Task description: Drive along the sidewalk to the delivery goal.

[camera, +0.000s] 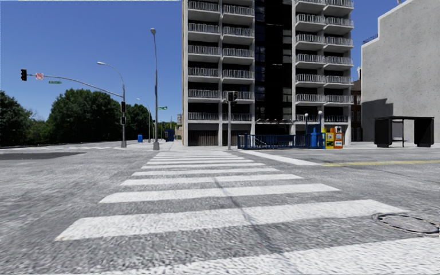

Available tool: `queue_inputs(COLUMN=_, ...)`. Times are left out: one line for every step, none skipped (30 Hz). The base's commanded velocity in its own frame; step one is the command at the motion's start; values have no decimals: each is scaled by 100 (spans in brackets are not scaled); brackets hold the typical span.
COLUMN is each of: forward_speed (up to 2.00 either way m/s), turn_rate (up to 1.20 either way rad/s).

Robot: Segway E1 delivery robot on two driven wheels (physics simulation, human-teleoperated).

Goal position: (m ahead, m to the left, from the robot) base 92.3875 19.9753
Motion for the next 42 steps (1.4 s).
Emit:
queue_inputs(forward_speed=200, turn_rate=15)
queue_inputs(forward_speed=200, turn_rate=15)
queue_inputs(forward_speed=200, turn_rate=15)
queue_inputs(forward_speed=200, turn_rate=15)
queue_inputs(forward_speed=200, turn_rate=16)
queue_inputs(forward_speed=200, turn_rate=16)
queue_inputs(forward_speed=200, turn_rate=17)
queue_inputs(forward_speed=200, turn_rate=18)
queue_inputs(forward_speed=200, turn_rate=19)
queue_inputs(forward_speed=200, turn_rate=19)
queue_inputs(forward_speed=200, turn_rate=23)
queue_inputs(forward_speed=200, turn_rate=25)
queue_inputs(forward_speed=200, turn_rate=25)
queue_inputs(forward_speed=200, turn_rate=26)
queue_inputs(forward_speed=200, turn_rate=26)
queue_inputs(forward_speed=200, turn_rate=26)
queue_inputs(forward_speed=200, turn_rate=26)
queue_inputs(forward_speed=200, turn_rate=26)
queue_inputs(forward_speed=200, turn_rate=26)
queue_inputs(forward_speed=200, turn_rate=26)
queue_inputs(forward_speed=200, turn_rate=26)
queue_inputs(forward_speed=200, turn_rate=26)
queue_inputs(forward_speed=200, turn_rate=26)
queue_inputs(forward_speed=200, turn_rate=26)
queue_inputs(forward_speed=200, turn_rate=26)
queue_inputs(forward_speed=200, turn_rate=26)
queue_inputs(forward_speed=200, turn_rate=26)
queue_inputs(forward_speed=200, turn_rate=26)
queue_inputs(forward_speed=200, turn_rate=26)
queue_inputs(forward_speed=200, turn_rate=26)
queue_inputs(forward_speed=200, turn_rate=26)
queue_inputs(forward_speed=200, turn_rate=26)
queue_inputs(forward_speed=200, turn_rate=26)
queue_inputs(forward_speed=200, turn_rate=26)
queue_inputs(forward_speed=200, turn_rate=26)
queue_inputs(forward_speed=200, turn_rate=26)
queue_inputs(forward_speed=200, turn_rate=26)
queue_inputs(forward_speed=200, turn_rate=26)
queue_inputs(forward_speed=200, turn_rate=26)
queue_inputs(forward_speed=200, turn_rate=26)
queue_inputs(forward_speed=200, turn_rate=26)
queue_inputs(forward_speed=200, turn_rate=26)
